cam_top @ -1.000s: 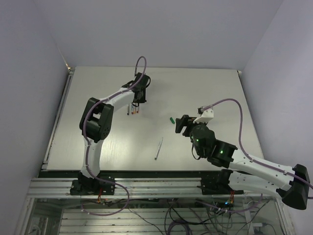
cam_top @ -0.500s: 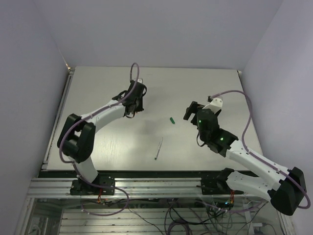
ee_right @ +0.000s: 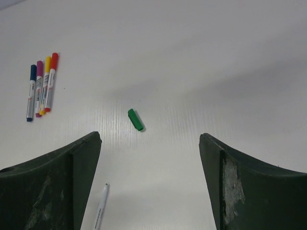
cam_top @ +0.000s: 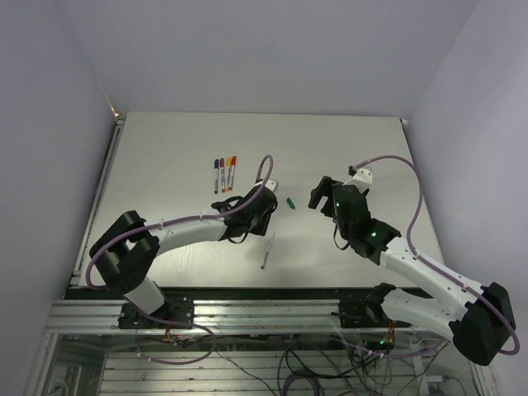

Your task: Insert the pens into the pen caps

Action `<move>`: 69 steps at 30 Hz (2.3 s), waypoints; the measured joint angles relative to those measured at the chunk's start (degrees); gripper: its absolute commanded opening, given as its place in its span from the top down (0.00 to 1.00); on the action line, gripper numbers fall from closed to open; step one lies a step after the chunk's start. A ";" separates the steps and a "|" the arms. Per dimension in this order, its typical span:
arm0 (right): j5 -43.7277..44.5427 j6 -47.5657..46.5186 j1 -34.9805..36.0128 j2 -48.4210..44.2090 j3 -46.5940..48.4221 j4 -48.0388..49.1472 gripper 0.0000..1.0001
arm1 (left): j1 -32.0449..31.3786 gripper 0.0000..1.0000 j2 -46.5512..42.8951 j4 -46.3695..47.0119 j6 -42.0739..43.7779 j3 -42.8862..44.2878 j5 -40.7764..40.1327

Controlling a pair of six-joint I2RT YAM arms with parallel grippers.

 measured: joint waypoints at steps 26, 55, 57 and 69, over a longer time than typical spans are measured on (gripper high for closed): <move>-5.35 1.27 -0.04 -1.49 -3.23 3.06 0.21 | -9.40 0.42 7.85 -11.34 -1.46 6.38 1.18; -4.48 2.64 -0.17 -5.22 -5.70 3.67 0.22 | -9.40 0.93 14.14 -15.19 0.28 9.57 3.58; -3.98 2.45 -0.15 -5.07 -5.68 3.67 0.22 | -9.40 0.93 14.08 -14.99 0.33 9.40 3.63; -3.02 -3.23 -0.22 5.60 -0.72 3.82 0.21 | -8.66 0.93 5.49 -15.98 -0.74 5.92 4.07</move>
